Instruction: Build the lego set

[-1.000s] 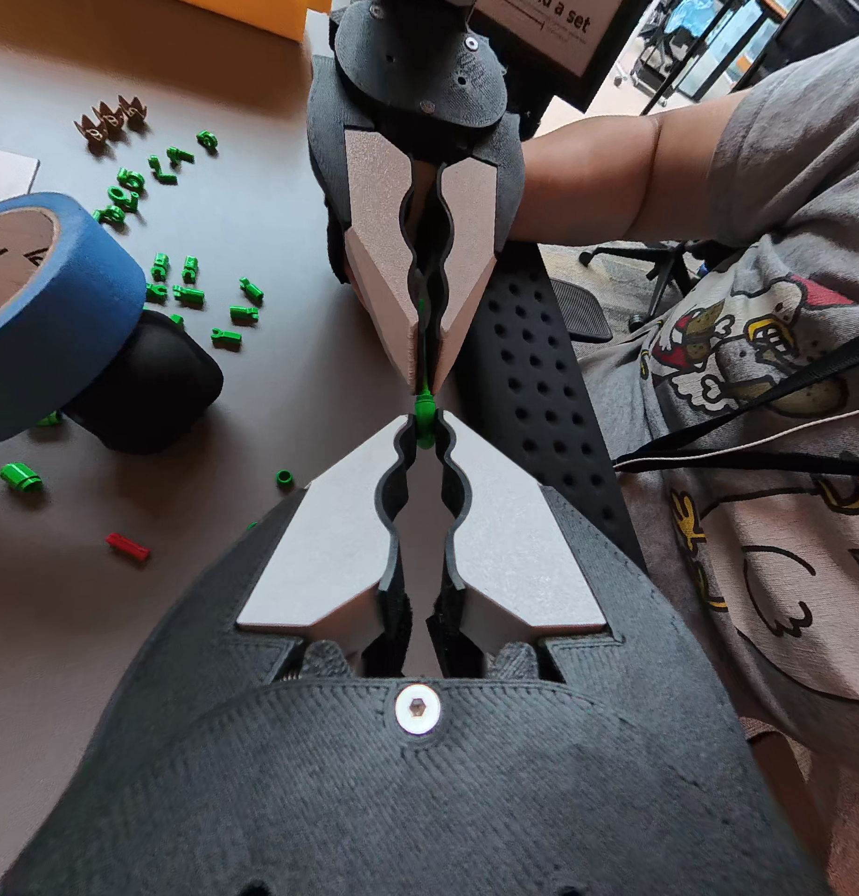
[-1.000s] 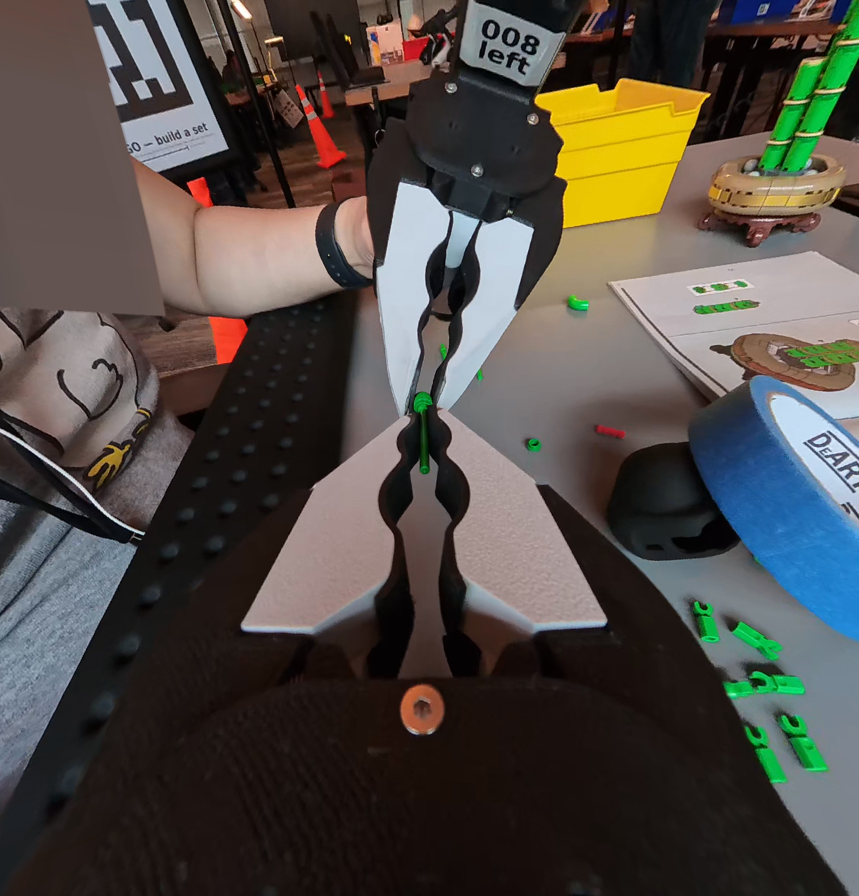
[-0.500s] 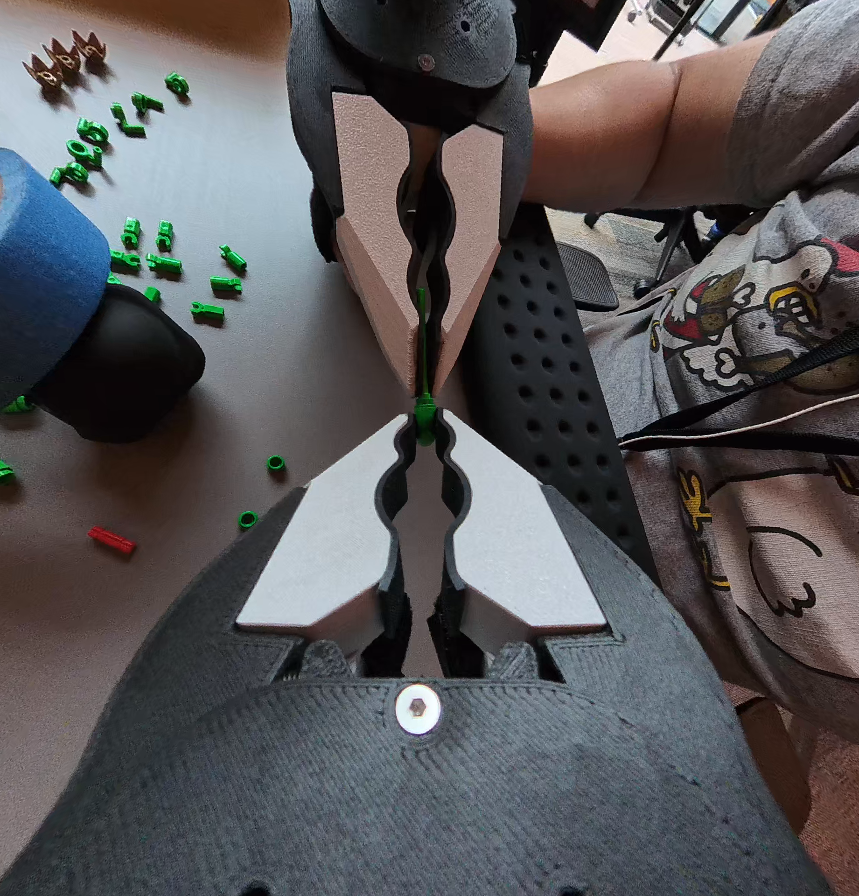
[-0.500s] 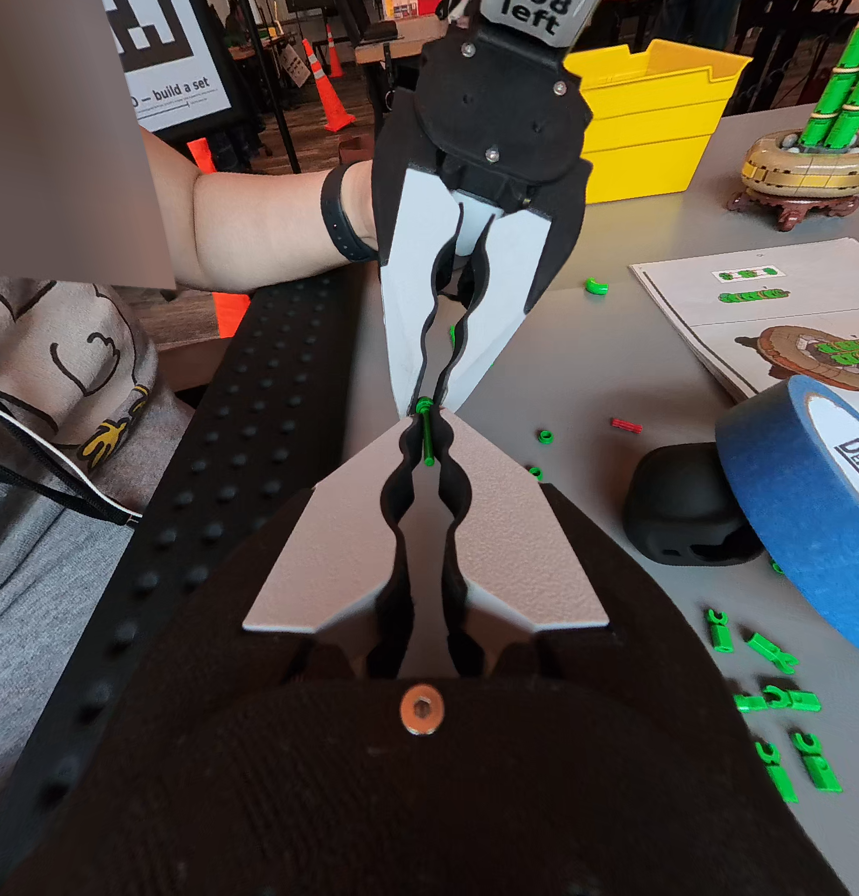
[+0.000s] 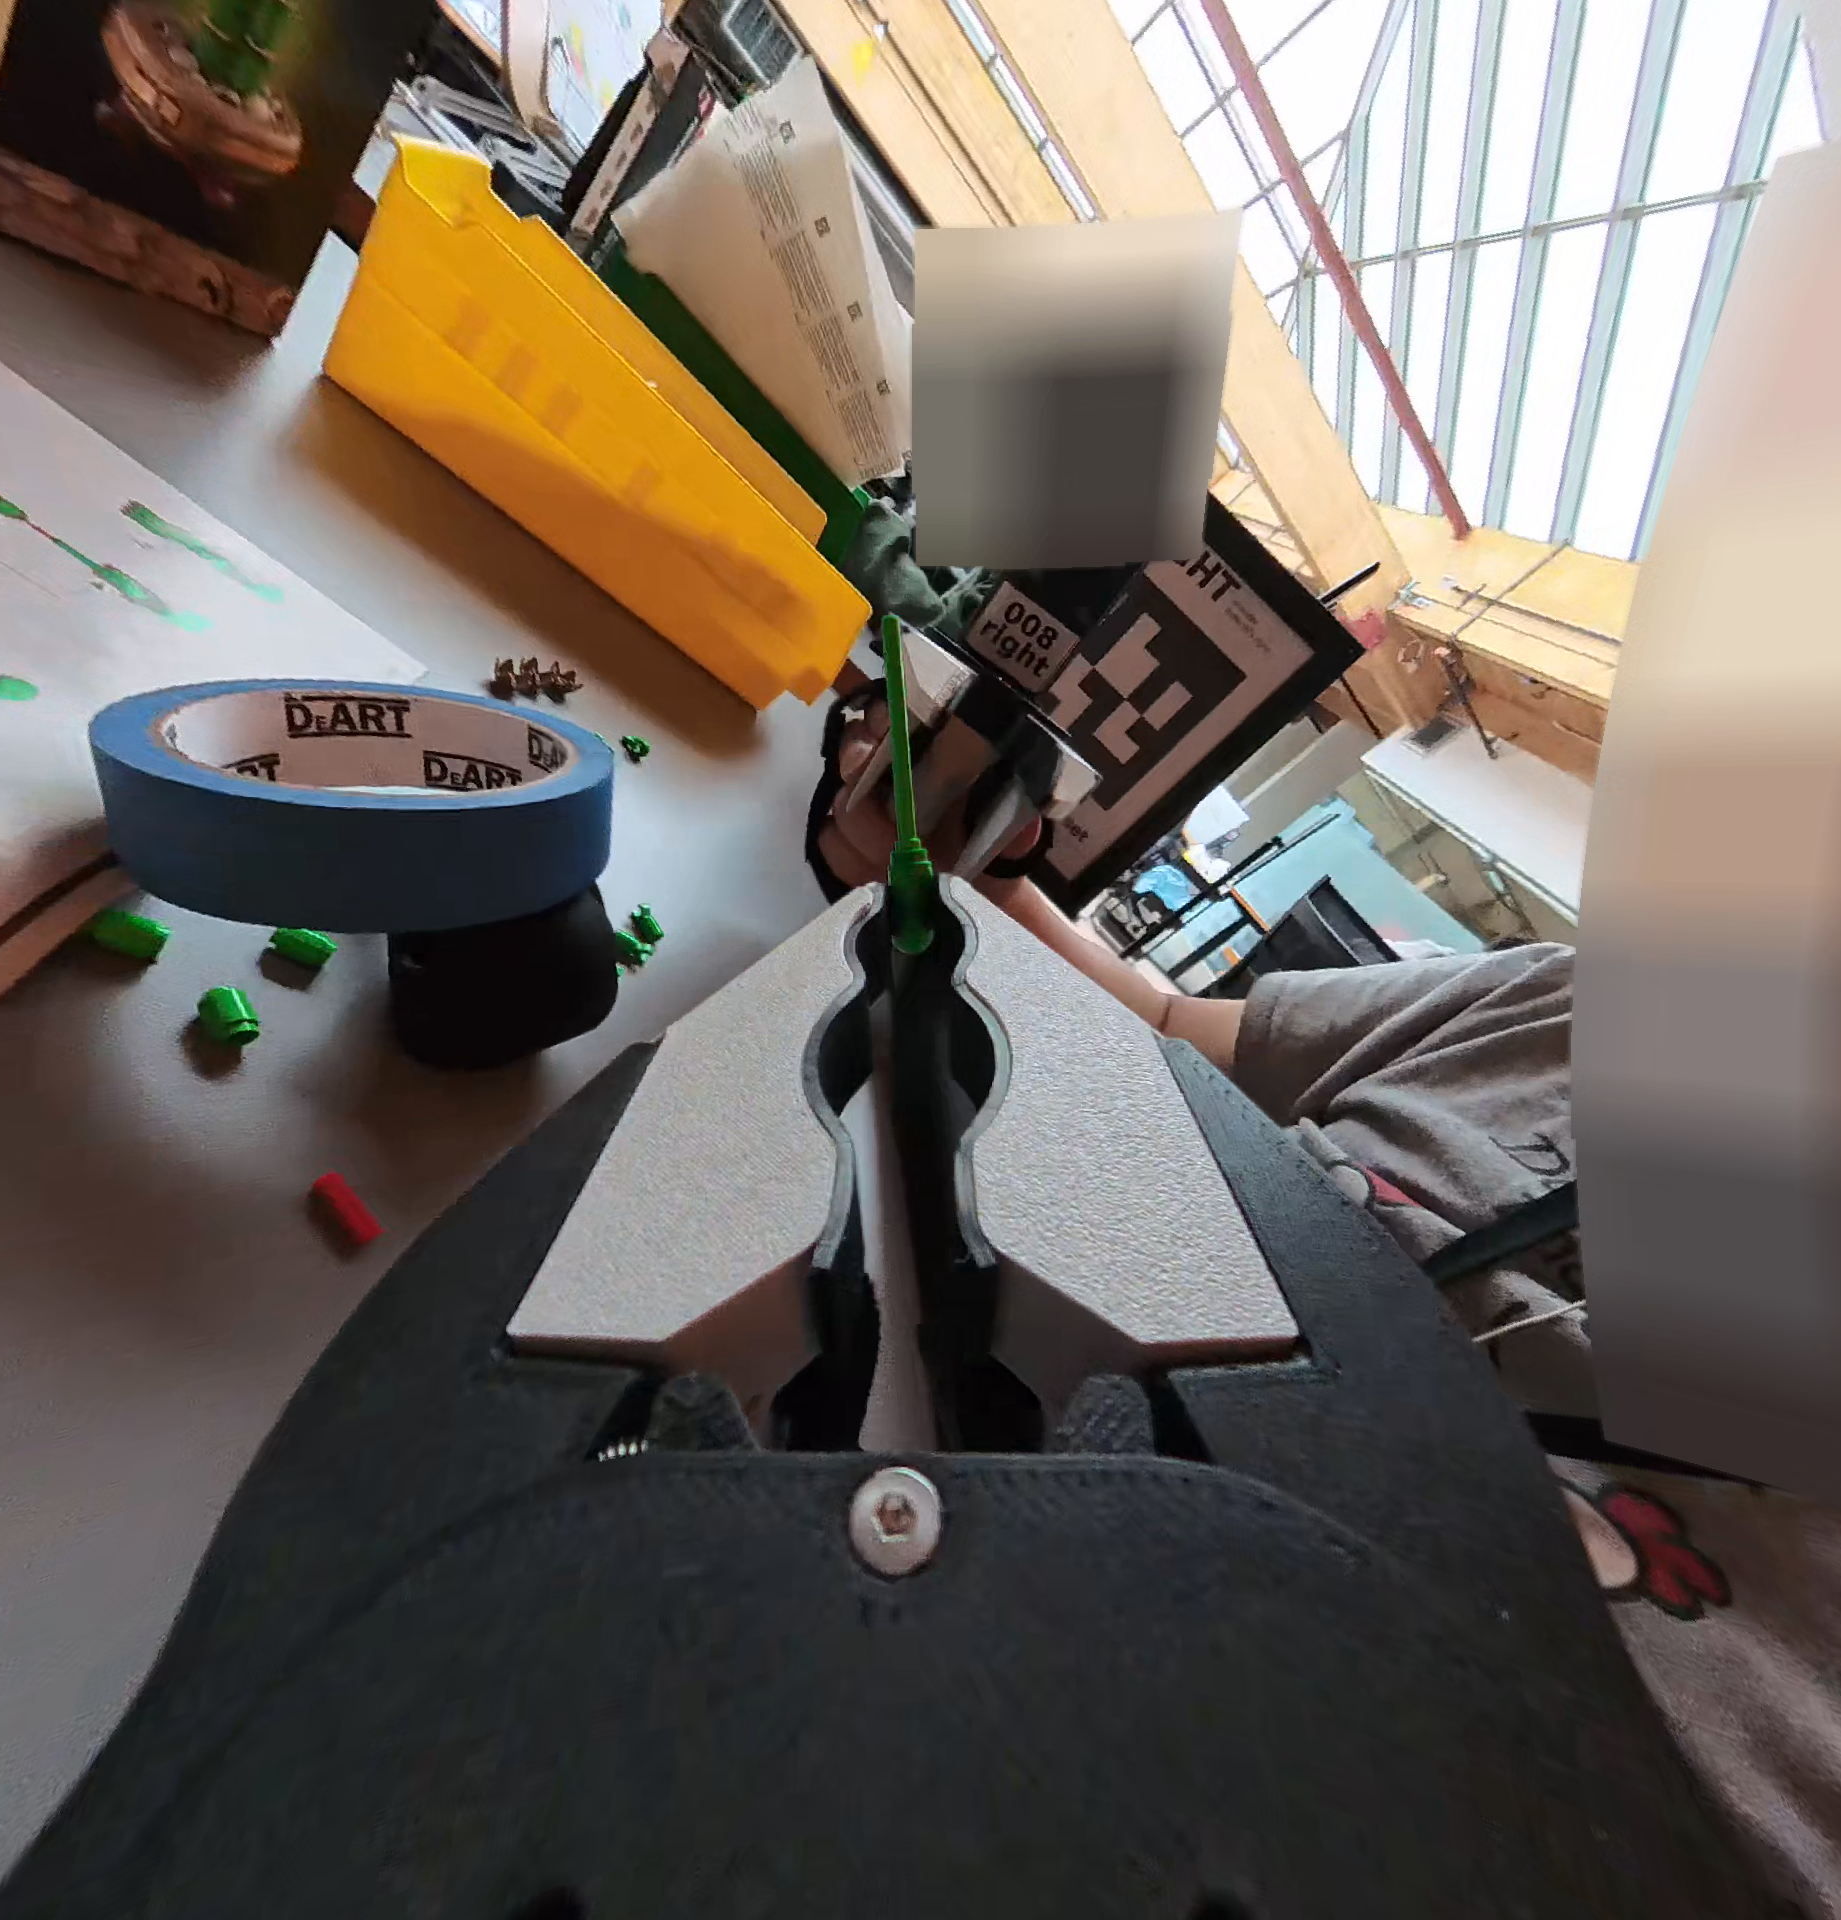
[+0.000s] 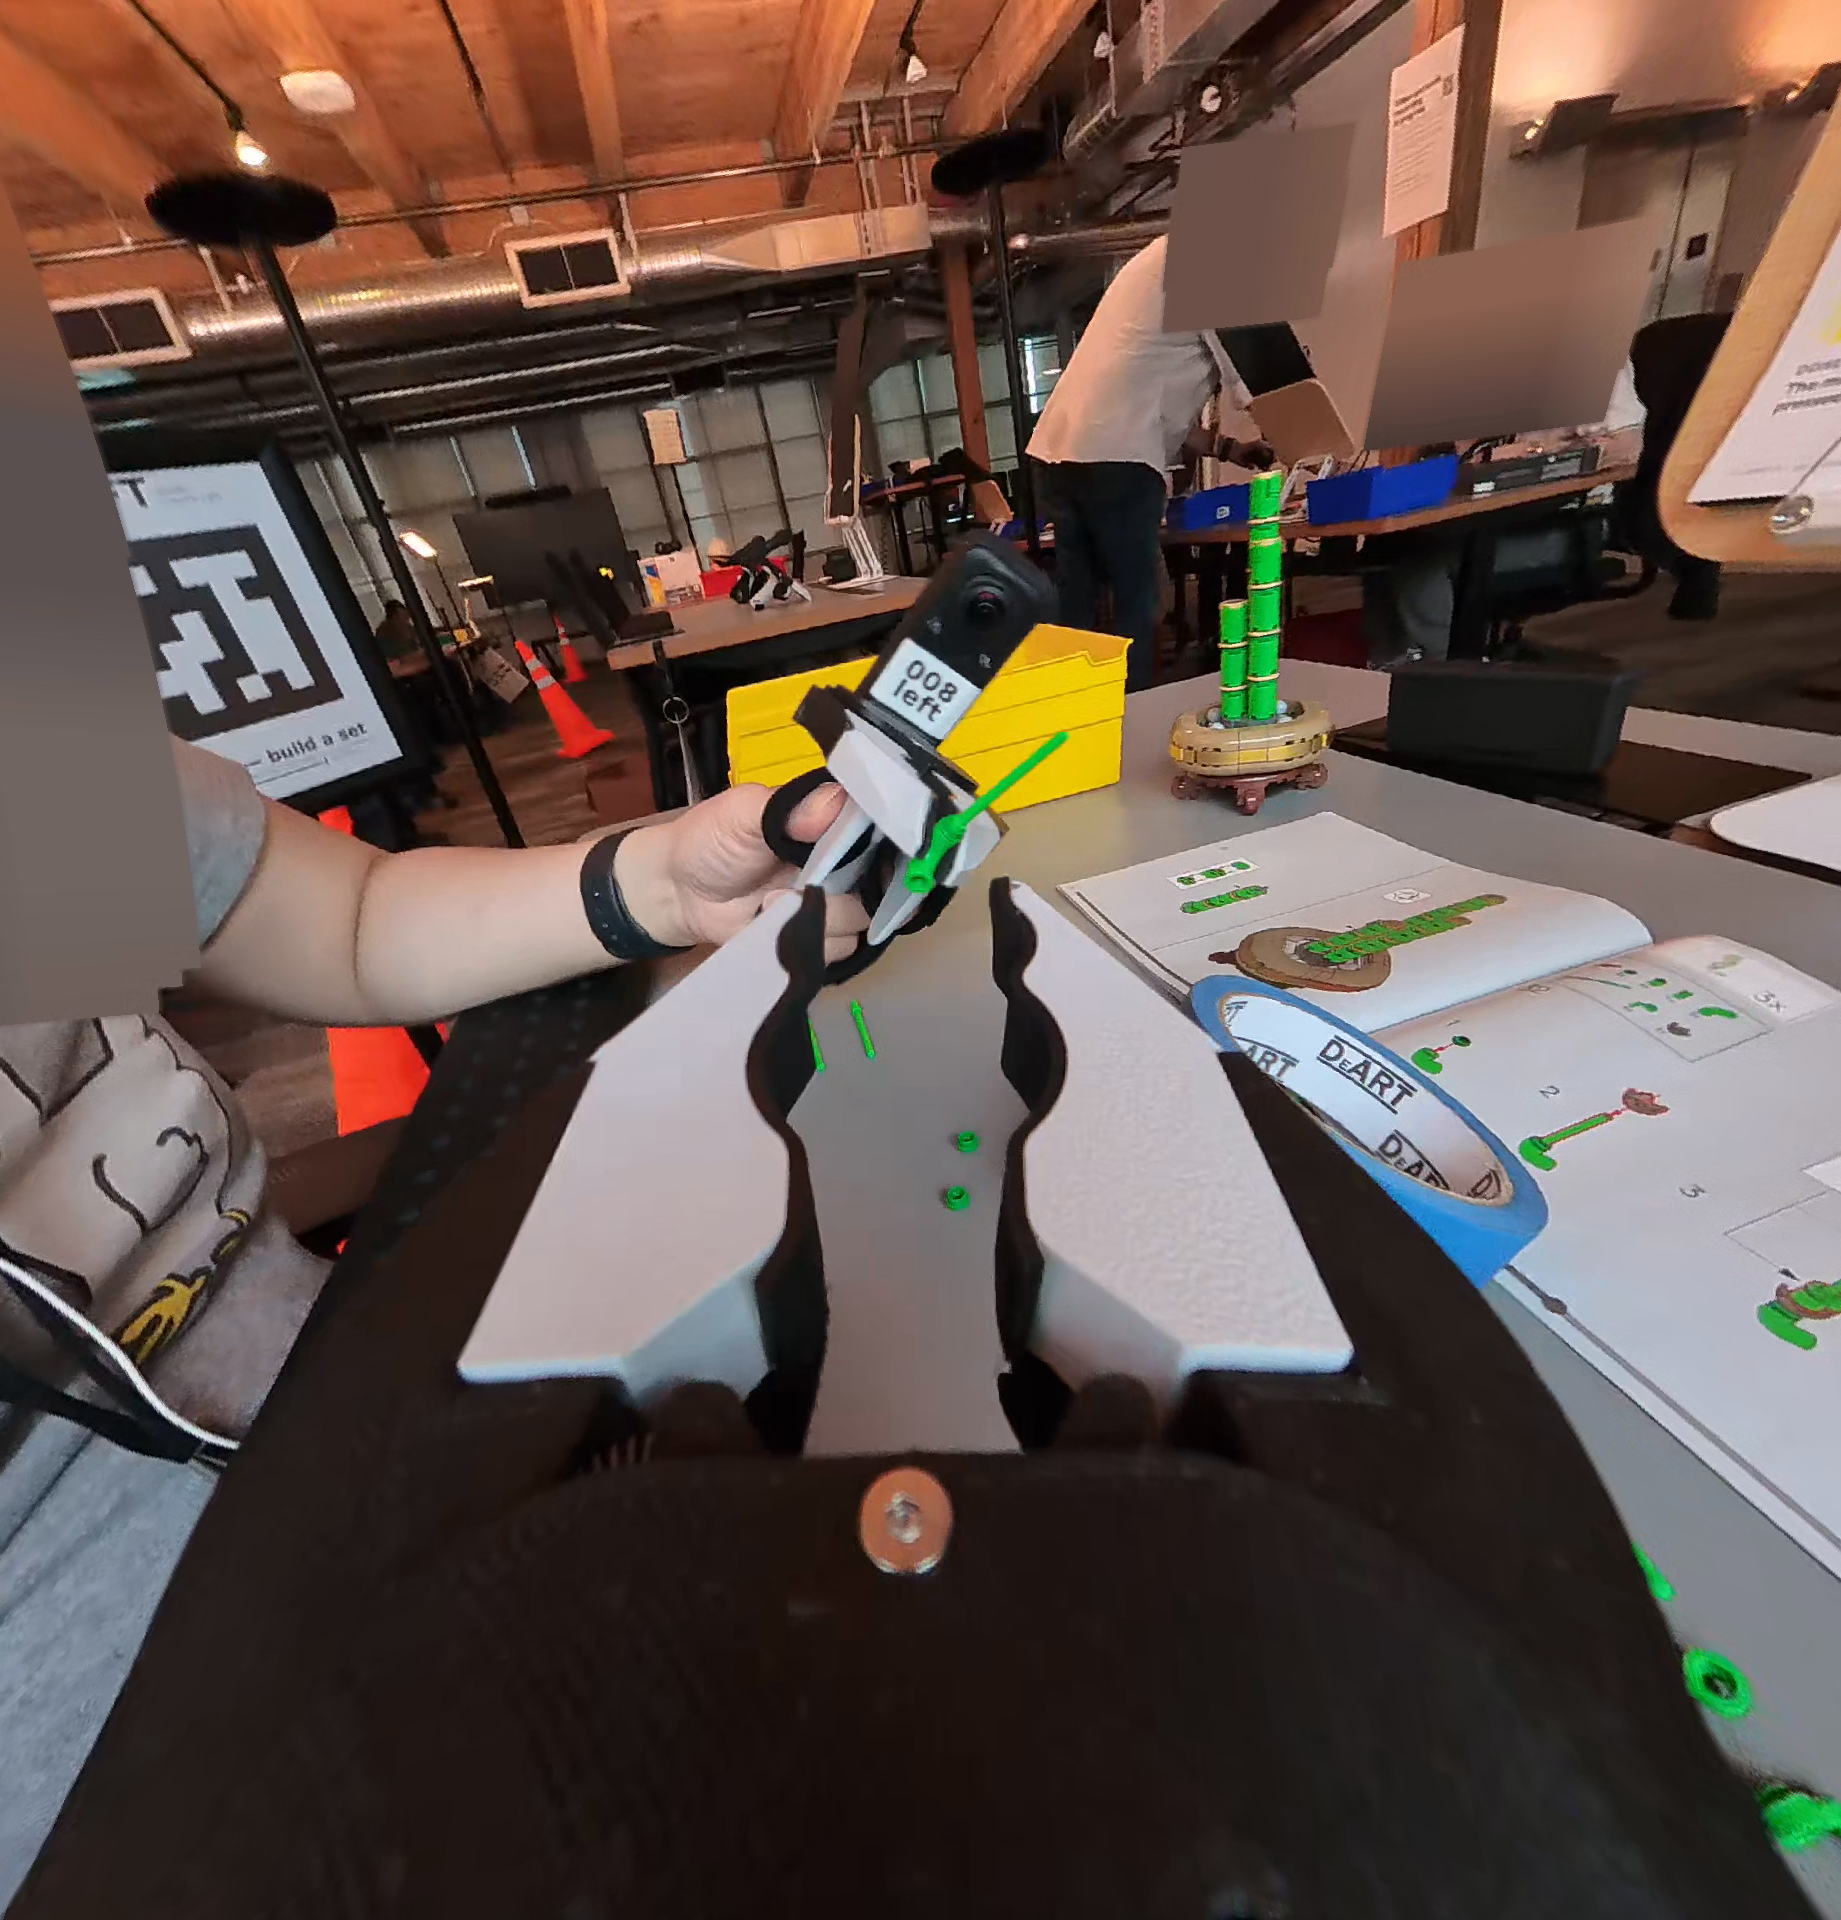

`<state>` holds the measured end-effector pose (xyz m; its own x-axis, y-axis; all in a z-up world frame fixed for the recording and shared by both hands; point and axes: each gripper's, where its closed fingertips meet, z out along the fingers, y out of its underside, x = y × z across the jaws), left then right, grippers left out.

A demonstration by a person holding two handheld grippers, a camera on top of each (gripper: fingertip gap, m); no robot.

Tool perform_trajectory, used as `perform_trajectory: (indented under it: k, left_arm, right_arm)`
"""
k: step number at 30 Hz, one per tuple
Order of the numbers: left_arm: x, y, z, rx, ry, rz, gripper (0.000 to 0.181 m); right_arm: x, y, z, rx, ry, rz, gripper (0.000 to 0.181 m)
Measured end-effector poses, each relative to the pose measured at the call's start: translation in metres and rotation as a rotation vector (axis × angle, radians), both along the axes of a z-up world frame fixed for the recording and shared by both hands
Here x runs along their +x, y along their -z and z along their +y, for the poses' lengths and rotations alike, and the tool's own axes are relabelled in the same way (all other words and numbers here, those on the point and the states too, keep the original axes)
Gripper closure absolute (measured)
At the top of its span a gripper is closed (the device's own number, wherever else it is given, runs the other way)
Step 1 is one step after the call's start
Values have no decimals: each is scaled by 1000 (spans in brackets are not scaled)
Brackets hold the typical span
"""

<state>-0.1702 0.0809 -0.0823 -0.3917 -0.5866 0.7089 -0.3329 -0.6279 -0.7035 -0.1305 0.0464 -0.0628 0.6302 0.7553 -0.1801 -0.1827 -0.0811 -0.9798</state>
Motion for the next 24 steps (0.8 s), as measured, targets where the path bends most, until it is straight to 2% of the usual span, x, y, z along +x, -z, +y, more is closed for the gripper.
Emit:
perform_trajectory:
  k: [7, 10, 14, 18, 24]
  left_arm:
    - [-1, -15, 3, 120, -86, -99, 177]
    - [1, -9, 8, 186, -126, -87, 177]
    - [4, -2, 8, 173, -128, -70, 177]
    - [10, 0, -5, 143, -86, -47, 177]
    - [27, -6, -38, 130, -57, -65, 177]
  right_arm:
    - [23, -6, 7, -6, 133, 24, 160]
    - [28, -9, 6, -17, 152, 54, 165]
    - [33, -9, 6, -27, 177, 55, 169]
    - [26, -10, 4, -26, 150, 60, 170]
    - [-1, 4, 3, -143, 8, 103, 172]
